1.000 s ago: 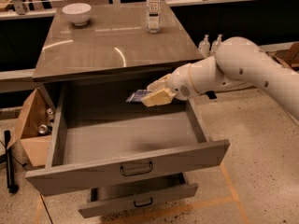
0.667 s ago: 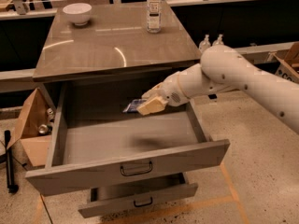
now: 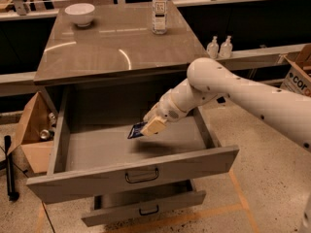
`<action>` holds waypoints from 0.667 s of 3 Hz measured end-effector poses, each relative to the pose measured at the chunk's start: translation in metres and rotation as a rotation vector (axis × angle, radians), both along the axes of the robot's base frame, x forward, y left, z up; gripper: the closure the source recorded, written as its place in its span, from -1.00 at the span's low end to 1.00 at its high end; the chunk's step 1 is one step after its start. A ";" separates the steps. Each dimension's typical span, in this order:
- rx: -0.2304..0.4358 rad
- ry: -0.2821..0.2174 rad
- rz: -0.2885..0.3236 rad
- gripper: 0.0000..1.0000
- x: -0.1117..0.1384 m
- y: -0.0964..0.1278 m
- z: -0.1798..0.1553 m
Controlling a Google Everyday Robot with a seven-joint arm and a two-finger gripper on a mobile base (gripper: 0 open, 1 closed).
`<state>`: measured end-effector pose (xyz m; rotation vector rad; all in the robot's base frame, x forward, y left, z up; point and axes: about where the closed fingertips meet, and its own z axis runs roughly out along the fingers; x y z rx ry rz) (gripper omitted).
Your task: Place rxbar blueberry into top drawer
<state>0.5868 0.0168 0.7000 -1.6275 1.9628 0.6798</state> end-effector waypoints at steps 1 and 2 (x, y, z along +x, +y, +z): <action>-0.053 0.007 0.041 -0.27 -0.002 0.005 -0.017; -0.062 -0.013 0.032 -0.73 0.005 0.005 -0.012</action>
Offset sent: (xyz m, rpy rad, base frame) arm 0.0159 0.0013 -0.0022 -0.0700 -0.0480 0.0101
